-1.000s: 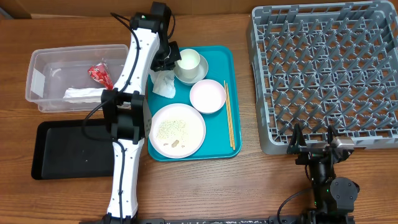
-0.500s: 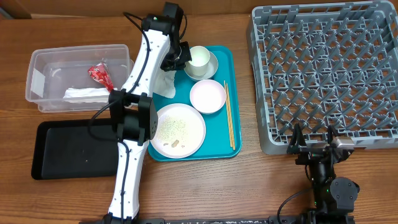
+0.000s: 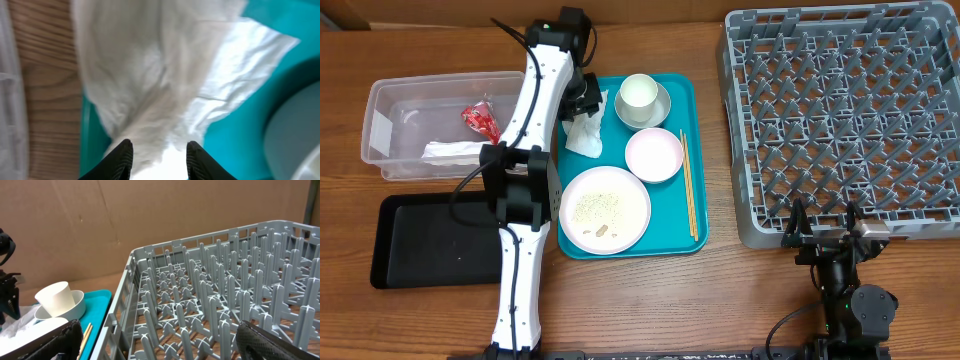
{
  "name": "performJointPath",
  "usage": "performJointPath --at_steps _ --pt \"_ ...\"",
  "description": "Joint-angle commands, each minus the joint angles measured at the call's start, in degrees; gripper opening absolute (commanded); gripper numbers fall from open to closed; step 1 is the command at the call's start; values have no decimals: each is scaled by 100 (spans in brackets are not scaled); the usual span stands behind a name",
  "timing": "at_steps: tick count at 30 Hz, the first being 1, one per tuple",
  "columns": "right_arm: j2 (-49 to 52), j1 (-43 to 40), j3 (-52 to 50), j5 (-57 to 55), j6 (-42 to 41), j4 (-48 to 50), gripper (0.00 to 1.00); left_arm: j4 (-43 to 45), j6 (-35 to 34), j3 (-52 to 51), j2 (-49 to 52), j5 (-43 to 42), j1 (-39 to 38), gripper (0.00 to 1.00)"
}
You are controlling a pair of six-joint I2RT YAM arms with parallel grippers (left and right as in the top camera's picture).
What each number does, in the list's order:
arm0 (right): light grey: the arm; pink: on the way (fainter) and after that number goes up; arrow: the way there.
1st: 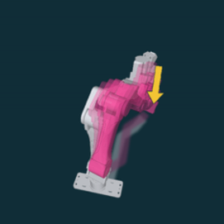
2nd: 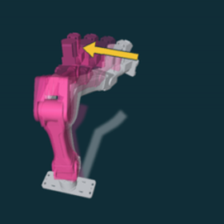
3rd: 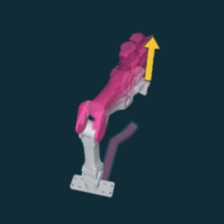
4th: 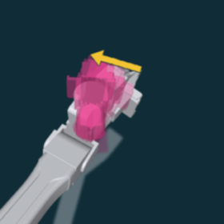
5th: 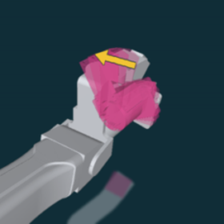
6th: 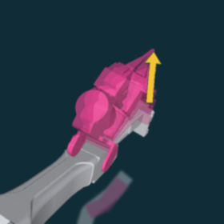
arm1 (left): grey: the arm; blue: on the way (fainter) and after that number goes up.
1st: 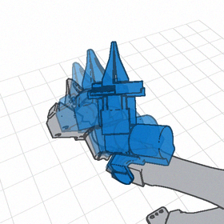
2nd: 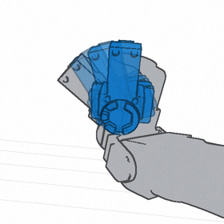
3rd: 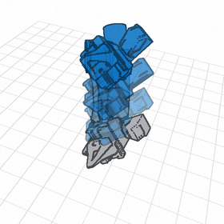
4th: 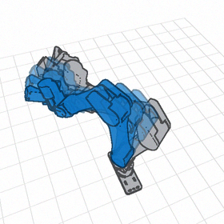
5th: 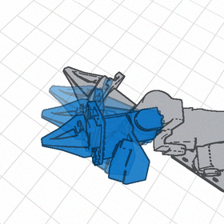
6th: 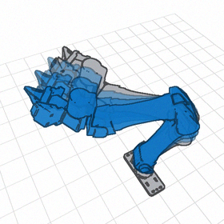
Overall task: Sort waste into correct bins and load items into the dishwasher
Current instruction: 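Reach the left gripper to the second white napkin and grasp it, then carry the napkin left and drop it into the clear bin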
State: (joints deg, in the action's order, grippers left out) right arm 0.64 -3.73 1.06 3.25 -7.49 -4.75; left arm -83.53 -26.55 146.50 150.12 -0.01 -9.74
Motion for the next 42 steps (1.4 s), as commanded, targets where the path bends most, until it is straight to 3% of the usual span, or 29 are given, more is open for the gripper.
performJointPath --at_steps 1,9,14,23,27,32,37,42 --pt "-42 -15 -57 46 -13 22 100 9 129 -164 -223 201 -48 38" --pt "-42 -15 -57 48 -13 22 100 415 133 -931 -223 234 -39 38" --pt "-42 -15 -57 46 -13 22 100 420 350 -999 -254 190 -52 4" --pt "-42 -15 -57 48 -13 22 100 -52 234 120 -763 216 -22 4" --pt "-42 -15 -57 48 -13 22 100 -81 -337 487 -1222 472 92 4" --pt "-42 -15 -57 46 -13 22 100 -380 -1541 492 -1711 1152 470 4" --pt "-42 -15 -59 46 -13 22 100 -1058 -2846 470 -1729 1211 1069 4" --pt "-42 -15 -57 46 -13 22 100 -1329 -3270 463 -1550 1086 1572 6"
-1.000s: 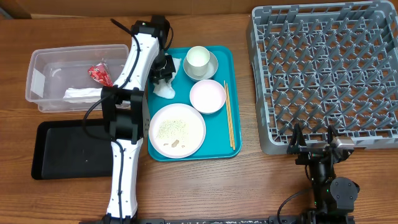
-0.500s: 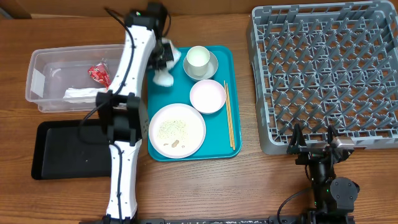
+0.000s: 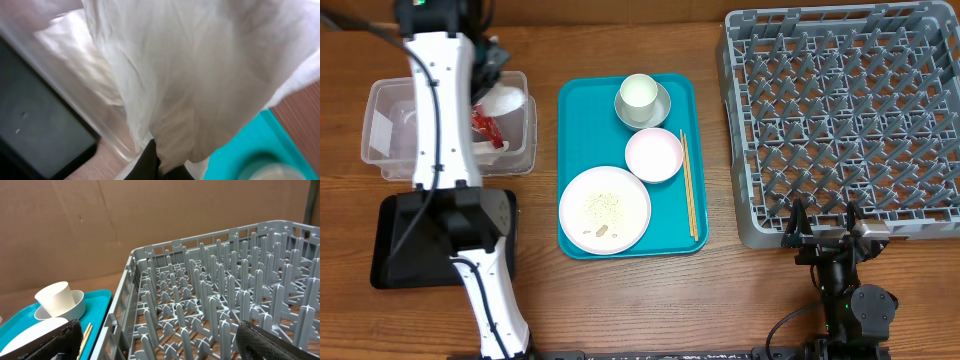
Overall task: Sort waste into correct bins and load items into the dishwasher
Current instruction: 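Carry the napkin left and drop it into the clear bin, then move the right gripper to the pink bowl and grasp its rim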
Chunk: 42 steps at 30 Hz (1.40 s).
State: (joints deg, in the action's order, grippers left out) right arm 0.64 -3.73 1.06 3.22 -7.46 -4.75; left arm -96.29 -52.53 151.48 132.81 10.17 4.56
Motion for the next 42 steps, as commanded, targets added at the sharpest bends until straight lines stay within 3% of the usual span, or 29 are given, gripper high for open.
performJointPath --at_steps 1,5,8,11,15,24,32,33,34,35,36,42 --pt "-42 -15 -57 48 -15 22 100 -52 -667 -35 212 -50 238 8" --pt "-42 -15 -57 48 -15 22 100 -52 -654 -35 358 -457 535 21" --pt "-42 -15 -57 50 -15 22 100 -52 -474 -35 446 -859 682 24" --pt "-42 -15 -57 48 -15 22 100 -52 -466 -35 472 -1132 765 42" --pt "-42 -15 -57 48 -15 22 100 -52 -315 -24 411 -1137 831 42" --pt "-42 -15 -57 48 -15 22 100 -52 1141 -17 -315 -1353 855 39" --pt "-42 -15 -57 48 -15 22 100 -52 1217 -17 -1093 -850 1248 43" --pt "-42 -15 -57 48 -15 22 100 -52 1298 -17 -1141 -852 1360 45" --pt "-42 -15 -57 48 -15 22 100 -52 1390 -17 -1165 -852 1458 55" --pt "-42 -15 -57 48 -15 22 100 -50 1504 -17 -1178 -852 1574 88" --pt "-42 -15 -57 48 -15 22 100 -50 1572 -17 -1178 -852 1665 100" --pt "-42 -15 -57 48 -15 22 100 -52 2444 -31 -1165 -839 2017 100"
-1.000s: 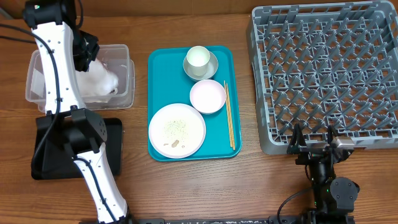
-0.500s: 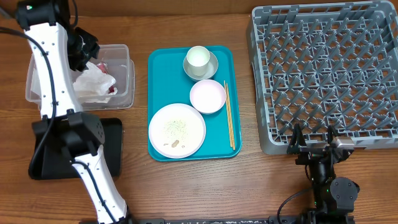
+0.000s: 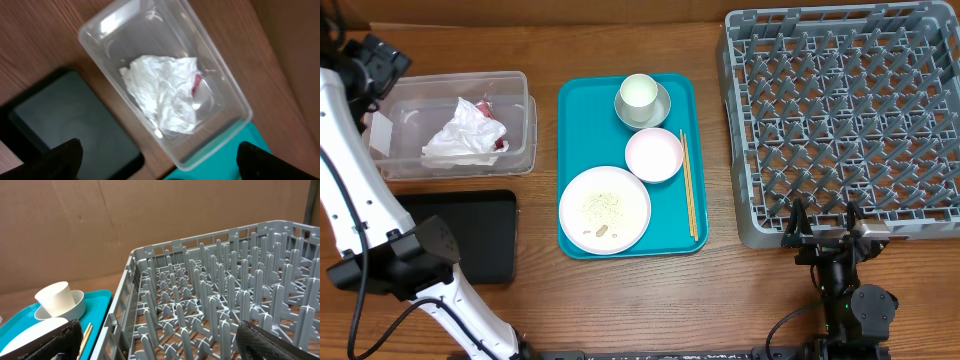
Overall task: Sort waste into correct bins and load items into the dishwasher
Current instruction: 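Move the right gripper to the pink bowl and grasp its rim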
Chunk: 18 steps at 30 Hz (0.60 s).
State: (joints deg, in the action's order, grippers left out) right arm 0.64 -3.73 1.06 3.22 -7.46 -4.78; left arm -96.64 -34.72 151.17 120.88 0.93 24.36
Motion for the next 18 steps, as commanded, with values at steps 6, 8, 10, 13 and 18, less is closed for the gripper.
performJointPath --at_steps 6,8,10,13,18 --pt "-42 -15 -57 48 -15 24 100 -15 1097 0 28 101 79 100" --pt "-42 -15 -57 46 7 46 100 -15 1095 0 28 98 79 100" --pt "-42 -15 -57 46 4 48 100 -15 1095 0 28 96 72 100" --pt "-42 -13 -57 431 -243 90 100 -15 1095 0 28 96 74 100" --pt "-42 -11 -59 3095 -2785 417 100 -15 1095 0 28 96 74 100"
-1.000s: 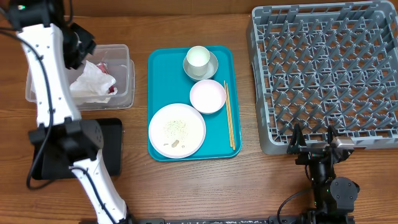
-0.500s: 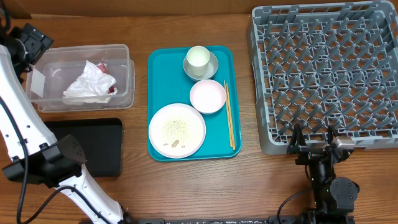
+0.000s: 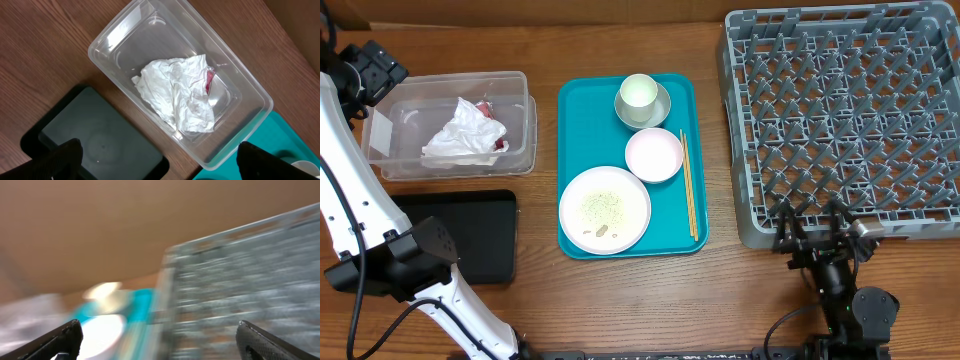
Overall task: Sort waste into correct bins and load items into the dishwasher
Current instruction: 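Move the right gripper to the pink bowl and grasp its rim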
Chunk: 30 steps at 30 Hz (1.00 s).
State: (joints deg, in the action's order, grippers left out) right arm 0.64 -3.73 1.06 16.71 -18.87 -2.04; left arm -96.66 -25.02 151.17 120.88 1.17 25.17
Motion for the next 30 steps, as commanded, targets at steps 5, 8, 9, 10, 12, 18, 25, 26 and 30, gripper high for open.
performJointPath --at_steps 5,8,9,10,12,18,25,26,30 --pt "-42 -9 -59 1958 -3727 332 100 -13 125 0 28 72 -7 100" --pt "-42 -9 -59 1902 -4343 573 100 -13 125 0 28 72 -7 100" --pt "-42 -9 -59 1934 -4489 804 100 -13 125 0 28 72 -7 100" --pt "-42 -9 -59 1945 -4586 1147 100 -13 125 0 28 72 -7 100" --pt "-42 -11 -57 1937 -4771 1982 100 -13 125 0 28 72 -7 100" --pt "-42 -11 264 1362 -4782 3279 100 -13 125 0 28 72 -7 100" --pt "195 -11 1528 774 -4072 2358 100 -13 125 0 28 72 -7 100" --pt "297 -11 1768 774 -3834 2120 99 -13 125 0 28 72 -7 100" --pt "992 -11 3010 990 -2374 535 100 -13 125 0 28 72 -7 100"
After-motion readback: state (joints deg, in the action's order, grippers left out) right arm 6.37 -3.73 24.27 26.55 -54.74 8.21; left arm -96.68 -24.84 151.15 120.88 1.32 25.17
